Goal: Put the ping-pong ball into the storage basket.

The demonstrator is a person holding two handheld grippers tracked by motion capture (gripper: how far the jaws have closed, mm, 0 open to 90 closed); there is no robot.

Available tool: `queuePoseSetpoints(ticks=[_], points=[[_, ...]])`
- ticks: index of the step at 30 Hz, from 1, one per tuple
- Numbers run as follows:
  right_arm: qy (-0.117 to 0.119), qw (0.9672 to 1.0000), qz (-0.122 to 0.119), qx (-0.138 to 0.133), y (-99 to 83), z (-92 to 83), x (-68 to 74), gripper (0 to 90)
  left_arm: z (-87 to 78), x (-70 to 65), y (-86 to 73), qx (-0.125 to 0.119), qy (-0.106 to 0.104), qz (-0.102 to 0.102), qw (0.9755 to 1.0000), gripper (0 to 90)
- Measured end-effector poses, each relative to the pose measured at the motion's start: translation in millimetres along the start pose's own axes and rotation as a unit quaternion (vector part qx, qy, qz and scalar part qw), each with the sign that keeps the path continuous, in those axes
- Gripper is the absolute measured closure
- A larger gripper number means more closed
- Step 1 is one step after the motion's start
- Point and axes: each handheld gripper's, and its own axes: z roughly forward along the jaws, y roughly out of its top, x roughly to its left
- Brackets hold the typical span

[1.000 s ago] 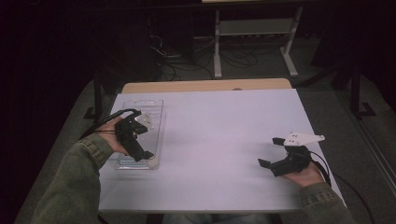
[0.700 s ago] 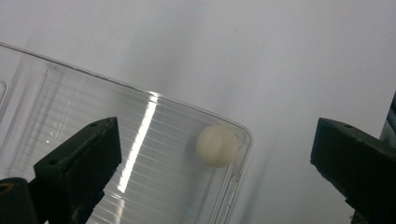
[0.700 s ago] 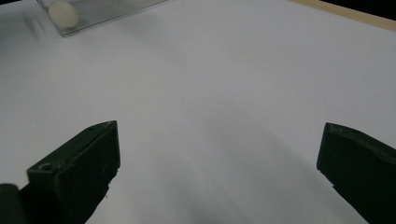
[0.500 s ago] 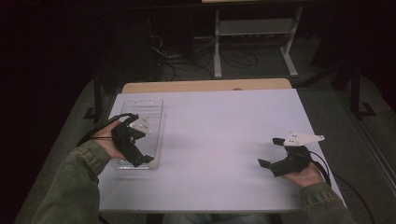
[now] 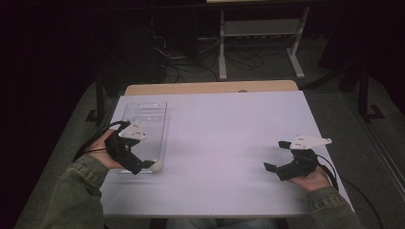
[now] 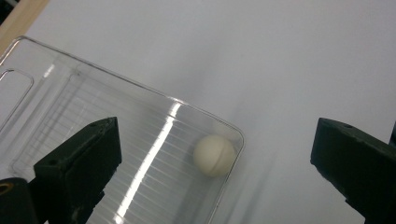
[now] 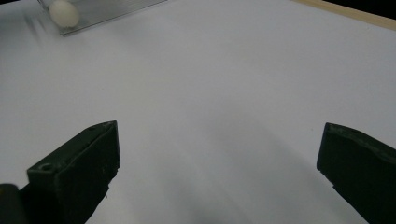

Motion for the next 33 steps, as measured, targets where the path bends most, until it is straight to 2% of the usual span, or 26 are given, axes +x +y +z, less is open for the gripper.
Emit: queuePoseSetpoints(ticks=[5, 11, 21, 23, 27, 31, 33], points=[[-0.001, 1.0000, 0.000, -0.001, 0.2, -0.5, 1.5, 0.0, -2.0, 0.1, -10.5, -0.010, 0.007, -0.013, 0.9998, 1.5], [-0.003, 1.0000, 0.001, -0.006, 0.5, -2.7, 3.8, 0.0, -7.8, -2.7, -25.6, -0.040, 0.015, -0.032, 0.9986, 1.5], [-0.002, 1.0000, 0.004, -0.005, -0.7, -3.2, 5.6, 0.0, -8.2, -8.9, -37.9, -0.077, 0.008, -0.040, 0.9962, 1.5], [-0.002, 1.0000, 0.005, -0.006, -1.0, -3.5, 6.0, 0.0, -7.1, -10.0, -40.7, -0.085, 0.006, -0.047, 0.9953, 1.5], [-0.001, 0.9999, 0.007, -0.008, -1.3, -4.3, 6.3, 0.0, -4.1, -12.2, -46.6, -0.087, 0.001, -0.049, 0.9950, 1.5], [-0.002, 0.9999, 0.007, -0.014, -0.5, -5.8, 9.0, 0.0, -0.2, -15.1, -57.5, -0.102, 0.000, -0.064, 0.9927, 1.5], [-0.002, 0.9998, 0.007, -0.016, -0.4, -5.9, 9.6, 0.0, 0.4, -16.2, -61.0, -0.115, 0.000, -0.073, 0.9907, 1.5]])
